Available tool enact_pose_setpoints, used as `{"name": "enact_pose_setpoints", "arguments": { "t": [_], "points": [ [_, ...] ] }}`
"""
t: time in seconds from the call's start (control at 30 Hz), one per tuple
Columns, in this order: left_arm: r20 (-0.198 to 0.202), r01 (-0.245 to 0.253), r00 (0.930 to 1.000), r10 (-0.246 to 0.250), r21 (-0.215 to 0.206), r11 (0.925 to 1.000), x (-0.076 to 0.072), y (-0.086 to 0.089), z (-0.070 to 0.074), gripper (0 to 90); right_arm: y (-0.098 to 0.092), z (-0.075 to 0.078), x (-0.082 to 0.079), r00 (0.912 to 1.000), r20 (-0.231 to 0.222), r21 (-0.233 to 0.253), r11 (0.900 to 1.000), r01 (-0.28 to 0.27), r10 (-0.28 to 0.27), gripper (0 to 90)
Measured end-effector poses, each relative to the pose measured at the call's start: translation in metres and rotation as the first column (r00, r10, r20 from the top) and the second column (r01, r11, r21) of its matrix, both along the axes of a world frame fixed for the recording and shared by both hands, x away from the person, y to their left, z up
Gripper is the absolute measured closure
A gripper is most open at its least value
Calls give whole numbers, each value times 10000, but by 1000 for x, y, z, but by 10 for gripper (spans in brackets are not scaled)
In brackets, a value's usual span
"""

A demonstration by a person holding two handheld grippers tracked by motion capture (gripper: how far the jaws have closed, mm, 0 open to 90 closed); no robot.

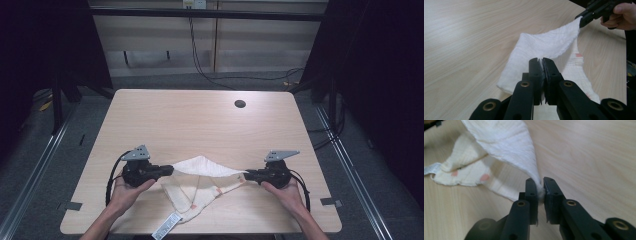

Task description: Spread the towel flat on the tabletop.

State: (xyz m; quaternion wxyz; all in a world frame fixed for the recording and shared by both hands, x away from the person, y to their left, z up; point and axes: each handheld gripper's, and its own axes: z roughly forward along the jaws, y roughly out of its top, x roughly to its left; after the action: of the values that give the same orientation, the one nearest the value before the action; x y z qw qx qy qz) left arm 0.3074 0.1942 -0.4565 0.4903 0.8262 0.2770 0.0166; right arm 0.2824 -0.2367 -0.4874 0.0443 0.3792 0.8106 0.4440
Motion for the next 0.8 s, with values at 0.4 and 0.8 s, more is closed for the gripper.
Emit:
{"name": "enact_pose_setpoints", "arguments": {
  "t": [0.4,0.8],
  "points": [
    [35,157,9999,-156,-253,9996,-2,2,8,867,-5,28,0,9968,640,795,9954,-536,485,872],
    [930,151,9956,-83,-721,9973,0,6,46,868,-8,86,14,9829,1786,1325,9888,-683,440,872]
  ]
}}
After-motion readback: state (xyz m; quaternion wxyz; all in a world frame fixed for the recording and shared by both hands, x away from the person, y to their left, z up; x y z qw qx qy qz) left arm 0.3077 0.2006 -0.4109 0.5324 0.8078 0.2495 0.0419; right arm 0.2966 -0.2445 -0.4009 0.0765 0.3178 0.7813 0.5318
